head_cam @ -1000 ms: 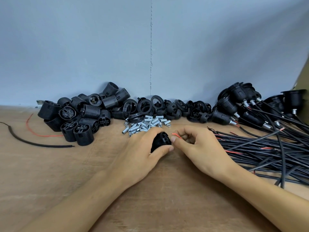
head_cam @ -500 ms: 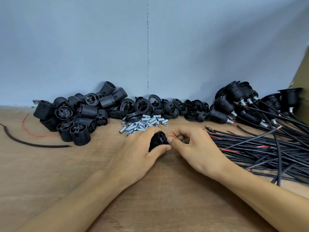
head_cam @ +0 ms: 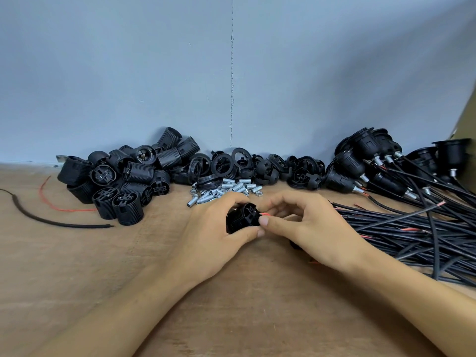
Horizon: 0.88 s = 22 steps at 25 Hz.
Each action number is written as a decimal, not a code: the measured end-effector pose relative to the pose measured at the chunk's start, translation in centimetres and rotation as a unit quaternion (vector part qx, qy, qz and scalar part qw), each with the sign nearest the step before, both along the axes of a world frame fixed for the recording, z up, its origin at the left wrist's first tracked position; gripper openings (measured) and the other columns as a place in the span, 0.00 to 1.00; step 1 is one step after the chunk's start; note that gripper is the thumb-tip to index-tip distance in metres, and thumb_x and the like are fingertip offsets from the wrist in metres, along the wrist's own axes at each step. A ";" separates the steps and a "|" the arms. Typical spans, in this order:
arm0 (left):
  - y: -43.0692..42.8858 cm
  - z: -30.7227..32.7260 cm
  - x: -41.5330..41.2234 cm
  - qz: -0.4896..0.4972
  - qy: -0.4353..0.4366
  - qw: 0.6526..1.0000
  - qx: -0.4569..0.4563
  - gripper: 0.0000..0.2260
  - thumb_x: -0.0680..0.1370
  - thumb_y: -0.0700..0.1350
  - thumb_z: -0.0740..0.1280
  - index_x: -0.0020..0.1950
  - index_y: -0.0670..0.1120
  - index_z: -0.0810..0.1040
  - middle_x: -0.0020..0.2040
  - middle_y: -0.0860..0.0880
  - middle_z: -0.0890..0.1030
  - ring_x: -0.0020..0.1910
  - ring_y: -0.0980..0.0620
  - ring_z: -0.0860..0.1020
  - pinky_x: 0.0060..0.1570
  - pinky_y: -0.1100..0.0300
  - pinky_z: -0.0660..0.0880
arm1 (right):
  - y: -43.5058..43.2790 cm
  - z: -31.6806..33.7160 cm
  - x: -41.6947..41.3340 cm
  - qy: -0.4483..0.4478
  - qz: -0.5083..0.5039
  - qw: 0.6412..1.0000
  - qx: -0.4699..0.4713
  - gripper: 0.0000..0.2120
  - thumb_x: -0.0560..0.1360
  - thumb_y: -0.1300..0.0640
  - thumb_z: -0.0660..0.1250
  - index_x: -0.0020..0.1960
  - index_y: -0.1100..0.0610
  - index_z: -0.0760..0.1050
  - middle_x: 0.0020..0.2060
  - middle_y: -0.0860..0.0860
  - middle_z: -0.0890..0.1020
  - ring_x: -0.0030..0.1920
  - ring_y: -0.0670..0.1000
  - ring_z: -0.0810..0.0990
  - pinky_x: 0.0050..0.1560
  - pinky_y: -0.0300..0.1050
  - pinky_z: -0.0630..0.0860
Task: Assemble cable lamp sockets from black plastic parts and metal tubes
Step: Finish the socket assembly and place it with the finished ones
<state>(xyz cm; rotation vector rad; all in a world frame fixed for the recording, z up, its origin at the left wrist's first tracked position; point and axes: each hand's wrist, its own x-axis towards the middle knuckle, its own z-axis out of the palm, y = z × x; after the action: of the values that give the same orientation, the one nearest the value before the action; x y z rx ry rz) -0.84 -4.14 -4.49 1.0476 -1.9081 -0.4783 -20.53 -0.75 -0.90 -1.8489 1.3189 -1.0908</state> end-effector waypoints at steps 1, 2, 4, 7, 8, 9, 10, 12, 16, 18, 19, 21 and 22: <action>0.0 0.0 0.1 -0.006 0.006 1.000 0.008 0.19 0.67 0.57 0.78 0.55 0.58 0.79 0.48 0.62 0.84 0.51 0.62 0.82 0.52 0.55 0.80 | 0.0 0.1 -0.2 -0.001 0.001 1.000 -0.007 0.04 0.74 0.56 0.75 0.47 0.48 0.84 0.41 0.46 0.86 0.42 0.43 0.83 0.44 0.33 0.76; -0.1 0.0 0.1 -0.010 0.008 1.000 0.013 0.19 0.66 0.58 0.77 0.55 0.59 0.79 0.49 0.62 0.84 0.52 0.61 0.82 0.54 0.53 0.80 | 0.0 0.1 -0.3 -0.006 0.002 1.000 -0.012 0.04 0.75 0.55 0.74 0.46 0.47 0.84 0.41 0.46 0.85 0.39 0.42 0.81 0.42 0.32 0.74; -0.1 0.0 0.2 -0.011 0.006 1.000 0.013 0.21 0.66 0.61 0.76 0.56 0.62 0.76 0.51 0.63 0.83 0.55 0.61 0.81 0.58 0.53 0.79 | 0.0 0.1 -0.6 -0.027 0.006 1.000 -0.004 0.03 0.75 0.53 0.74 0.46 0.45 0.83 0.40 0.47 0.85 0.36 0.43 0.78 0.39 0.33 0.73; 0.0 0.1 0.3 -0.011 0.000 1.000 0.000 0.21 0.66 0.64 0.73 0.56 0.65 0.73 0.53 0.66 0.81 0.56 0.63 0.80 0.59 0.53 0.79 | 0.0 0.2 -0.8 -0.058 0.042 0.997 0.026 0.01 0.74 0.54 0.75 0.45 0.49 0.84 0.41 0.49 0.86 0.39 0.45 0.81 0.43 0.35 0.75; 0.1 0.1 0.3 -0.014 -0.001 1.000 -0.003 0.21 0.66 0.64 0.72 0.56 0.65 0.72 0.54 0.67 0.80 0.56 0.63 0.80 0.59 0.53 0.79 | -0.1 0.2 -1.0 -0.063 0.057 0.996 0.036 0.02 0.73 0.54 0.76 0.45 0.51 0.84 0.41 0.49 0.86 0.41 0.45 0.82 0.45 0.35 0.77; 0.1 0.1 0.3 -0.017 -0.003 1.000 -0.006 0.20 0.66 0.64 0.72 0.56 0.65 0.72 0.54 0.67 0.80 0.56 0.62 0.80 0.59 0.53 0.79 | -0.1 0.2 -1.1 -0.066 0.069 0.994 0.047 0.03 0.73 0.54 0.76 0.45 0.52 0.84 0.42 0.50 0.87 0.43 0.46 0.83 0.48 0.36 0.78; 0.2 0.1 0.2 -0.019 -0.005 1.000 -0.010 0.20 0.67 0.64 0.72 0.56 0.65 0.72 0.54 0.66 0.80 0.56 0.62 0.80 0.59 0.53 0.79 | -0.2 0.2 -1.4 -0.069 0.077 0.993 0.056 0.03 0.73 0.55 0.76 0.45 0.53 0.84 0.43 0.50 0.87 0.44 0.46 0.84 0.50 0.37 0.79; 0.2 0.2 0.2 -0.018 -0.010 1.000 -0.020 0.20 0.67 0.64 0.71 0.57 0.65 0.71 0.54 0.67 0.79 0.56 0.63 0.79 0.59 0.55 0.78 | -0.3 0.3 -1.7 -0.070 0.086 0.992 0.065 0.02 0.75 0.55 0.75 0.46 0.53 0.85 0.43 0.52 0.87 0.46 0.47 0.84 0.52 0.38 0.78; 0.2 0.2 0.3 -0.004 -0.027 0.999 -0.045 0.21 0.68 0.61 0.75 0.56 0.63 0.72 0.55 0.67 0.78 0.55 0.65 0.77 0.56 0.65 0.76 | -0.3 0.1 -1.8 -0.043 0.084 0.994 0.051 0.04 0.78 0.56 0.71 0.46 0.53 0.84 0.42 0.52 0.86 0.44 0.47 0.82 0.50 0.39 0.77; 0.1 0.0 0.4 0.004 -0.037 0.998 -0.054 0.21 0.69 0.58 0.78 0.56 0.63 0.72 0.55 0.67 0.78 0.55 0.66 0.77 0.53 0.70 0.73 | -0.1 0.1 -1.5 -0.032 0.093 0.994 0.047 0.03 0.77 0.57 0.72 0.45 0.52 0.84 0.42 0.50 0.86 0.43 0.46 0.82 0.48 0.39 0.76; 0.1 0.0 0.4 0.007 -0.039 0.998 -0.056 0.21 0.69 0.56 0.79 0.55 0.63 0.72 0.55 0.67 0.78 0.55 0.66 0.76 0.52 0.71 0.72 | 0.0 0.2 -1.4 -0.031 0.096 0.994 0.045 0.03 0.77 0.59 0.73 0.45 0.52 0.84 0.42 0.48 0.86 0.42 0.44 0.81 0.46 0.36 0.75; 0.1 0.0 0.5 0.014 -0.039 0.997 -0.061 0.21 0.69 0.55 0.80 0.55 0.64 0.72 0.54 0.67 0.78 0.54 0.66 0.76 0.52 0.71 0.72 | 0.1 0.1 -1.3 -0.011 0.080 0.996 0.024 0.04 0.76 0.60 0.74 0.45 0.51 0.84 0.40 0.45 0.85 0.39 0.41 0.80 0.42 0.31 0.73; 0.1 0.0 0.5 0.019 -0.039 0.997 -0.062 0.22 0.68 0.56 0.80 0.55 0.64 0.72 0.52 0.66 0.79 0.54 0.66 0.76 0.52 0.70 0.72 | 0.2 0.1 -1.2 0.007 0.061 0.998 0.003 0.05 0.76 0.60 0.73 0.44 0.51 0.83 0.39 0.44 0.85 0.38 0.40 0.80 0.42 0.30 0.72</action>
<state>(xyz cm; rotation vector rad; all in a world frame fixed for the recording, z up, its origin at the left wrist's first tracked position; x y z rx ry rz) -0.37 -4.02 -4.50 1.0314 -1.9571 -0.2971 -21.74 -0.60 -0.82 -1.9092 1.1991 -1.0094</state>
